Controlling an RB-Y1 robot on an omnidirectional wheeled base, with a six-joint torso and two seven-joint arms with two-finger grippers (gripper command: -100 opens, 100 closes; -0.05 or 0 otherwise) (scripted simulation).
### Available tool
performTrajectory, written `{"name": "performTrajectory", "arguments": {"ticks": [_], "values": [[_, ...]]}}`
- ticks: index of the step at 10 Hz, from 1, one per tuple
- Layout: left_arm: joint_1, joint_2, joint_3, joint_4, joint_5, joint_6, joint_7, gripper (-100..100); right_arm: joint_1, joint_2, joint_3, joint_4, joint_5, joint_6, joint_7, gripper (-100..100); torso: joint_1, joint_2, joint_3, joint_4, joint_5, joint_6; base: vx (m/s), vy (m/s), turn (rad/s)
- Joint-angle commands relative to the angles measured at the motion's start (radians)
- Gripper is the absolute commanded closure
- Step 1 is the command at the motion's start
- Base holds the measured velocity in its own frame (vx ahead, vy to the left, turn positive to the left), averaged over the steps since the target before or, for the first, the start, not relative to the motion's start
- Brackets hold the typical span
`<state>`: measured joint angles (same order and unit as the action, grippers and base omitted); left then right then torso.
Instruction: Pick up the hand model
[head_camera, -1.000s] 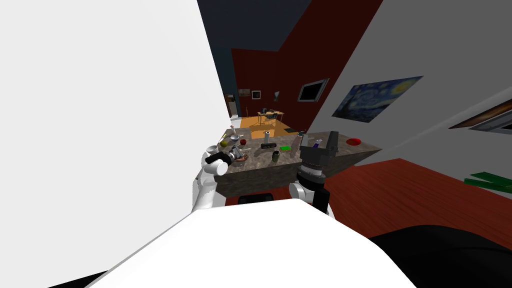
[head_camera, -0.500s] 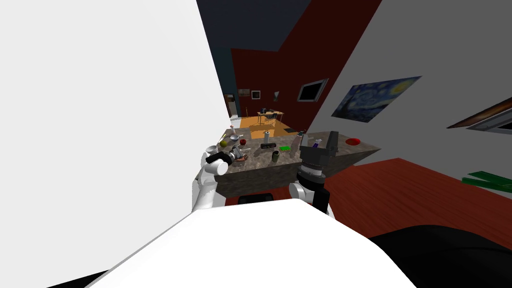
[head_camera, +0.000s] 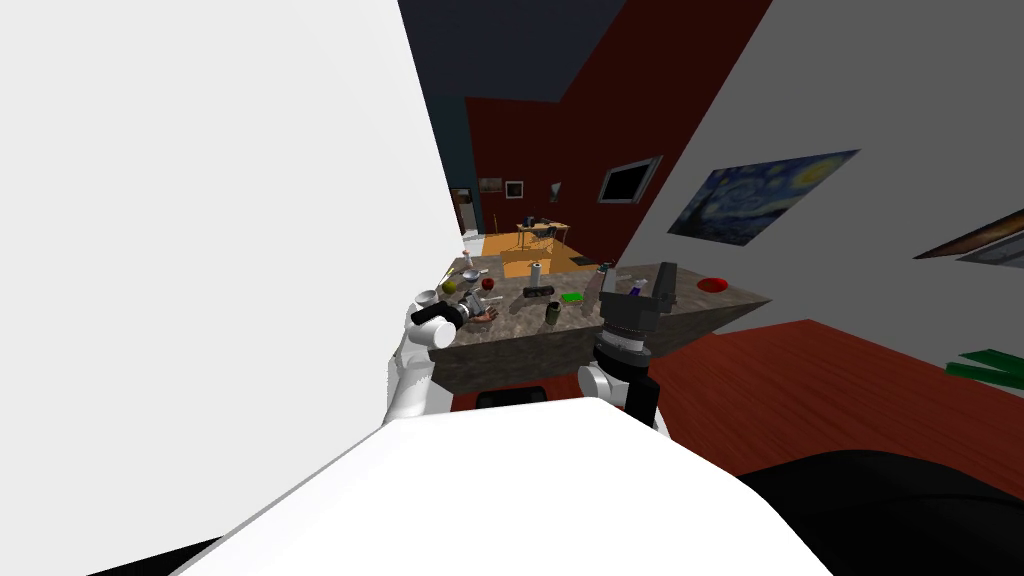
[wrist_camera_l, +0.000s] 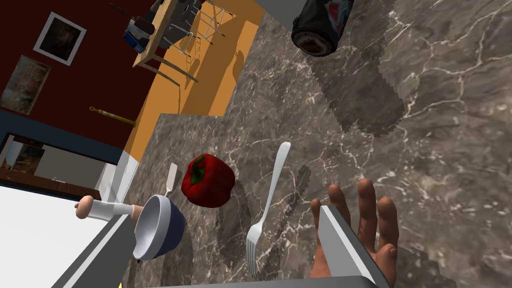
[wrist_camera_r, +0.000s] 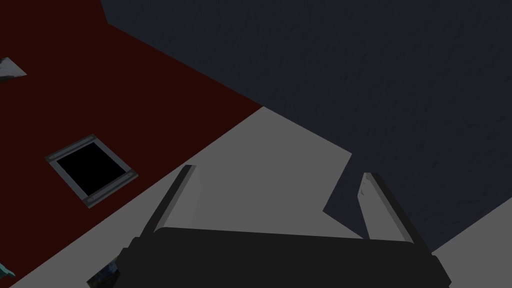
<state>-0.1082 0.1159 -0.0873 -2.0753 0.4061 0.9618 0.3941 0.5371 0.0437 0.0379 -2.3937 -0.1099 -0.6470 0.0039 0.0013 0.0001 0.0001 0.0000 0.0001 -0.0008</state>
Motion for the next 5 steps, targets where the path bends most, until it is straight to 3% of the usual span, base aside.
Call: {"name": "performTrajectory", "arguments": {"ticks": [1, 5], "values": [[-0.025, 0.014, 0.012, 0.008, -0.004, 0.025, -0.031, -100, 0.000, 0.000, 0.000, 0.000, 0.000, 0.000, 0.000, 0, 0.000, 0.000, 0.000, 0.000, 0.000, 0.000, -0.004, 0.047, 0.162], [-0.063, 0.046, 0.032, 0.046, -0.039, 0.078, -0.081, -100, 0.000, 0.000, 0.000, 0.000, 0.000, 0.000, 0.000, 0, -0.001, 0.000, 0.000, 0.000, 0.000, 0.000, -0.001, -0.002, 0.052]]}}
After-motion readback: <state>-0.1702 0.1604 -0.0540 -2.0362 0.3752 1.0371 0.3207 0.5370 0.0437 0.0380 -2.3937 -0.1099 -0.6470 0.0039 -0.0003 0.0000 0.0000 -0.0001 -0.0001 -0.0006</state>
